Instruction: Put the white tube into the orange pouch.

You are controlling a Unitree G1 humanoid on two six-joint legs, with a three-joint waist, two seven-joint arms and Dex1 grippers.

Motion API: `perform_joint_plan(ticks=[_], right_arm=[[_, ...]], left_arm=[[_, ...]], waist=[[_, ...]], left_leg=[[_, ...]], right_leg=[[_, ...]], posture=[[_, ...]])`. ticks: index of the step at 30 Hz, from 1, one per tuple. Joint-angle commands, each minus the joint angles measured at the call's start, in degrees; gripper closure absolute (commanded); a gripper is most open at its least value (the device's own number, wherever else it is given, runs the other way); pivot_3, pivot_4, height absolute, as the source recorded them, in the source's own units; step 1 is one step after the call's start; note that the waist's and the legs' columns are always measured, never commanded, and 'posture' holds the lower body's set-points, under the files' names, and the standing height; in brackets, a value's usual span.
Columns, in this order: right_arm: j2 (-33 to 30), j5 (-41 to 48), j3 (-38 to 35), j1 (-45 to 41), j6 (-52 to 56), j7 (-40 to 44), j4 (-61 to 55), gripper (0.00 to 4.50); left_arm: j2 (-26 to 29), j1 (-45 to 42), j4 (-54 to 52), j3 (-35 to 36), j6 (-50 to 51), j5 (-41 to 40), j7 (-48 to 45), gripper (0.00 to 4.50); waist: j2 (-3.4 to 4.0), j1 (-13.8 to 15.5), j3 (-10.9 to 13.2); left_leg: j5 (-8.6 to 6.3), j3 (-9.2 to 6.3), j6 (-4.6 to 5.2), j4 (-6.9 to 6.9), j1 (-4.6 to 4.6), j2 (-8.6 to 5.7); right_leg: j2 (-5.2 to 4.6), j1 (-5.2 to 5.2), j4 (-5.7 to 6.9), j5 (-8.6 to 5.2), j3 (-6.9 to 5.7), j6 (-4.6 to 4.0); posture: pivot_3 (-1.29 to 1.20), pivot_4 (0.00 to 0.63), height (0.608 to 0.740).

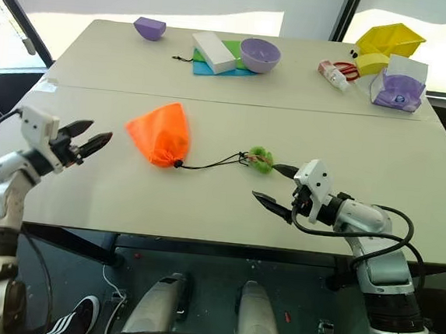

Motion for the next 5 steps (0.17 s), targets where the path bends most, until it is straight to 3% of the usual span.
perform_joint_plan(ticks=[1, 5], right_arm=[[-0.49, 1.27, 1.09, 2.24, -0.91, 2.36, -2.69, 0.28], [0.09, -0.78, 4.02, 2.91, -2.4, 3.1, -1.95, 0.28]], left_arm=[[-0.21, 4.14, -3.22, 4.41, 0.26, -2.4, 3.48, 1.39], [-1.18, 8.38, -3.0, 5.73, -2.27, -3.68, 3.54, 1.39]], waist=[[0.0, 0.23, 0.0], [-0.01, 0.2, -0.01]], left_leg=[[-0.02, 0.0, -0.03, -0.01, -0.03, 0.04], [-0.07, 0.08, -0.1, -0.08, -0.06, 0.19]], right_leg=[[0.0, 0.02, -0.09, 0.04, -0.06, -0.07], [-0.03, 0.05, -0.28, 0.03, -0.08, -0.09]], posture=[[0.0, 0.15, 0.74], [0.0, 0.15, 0.74]])
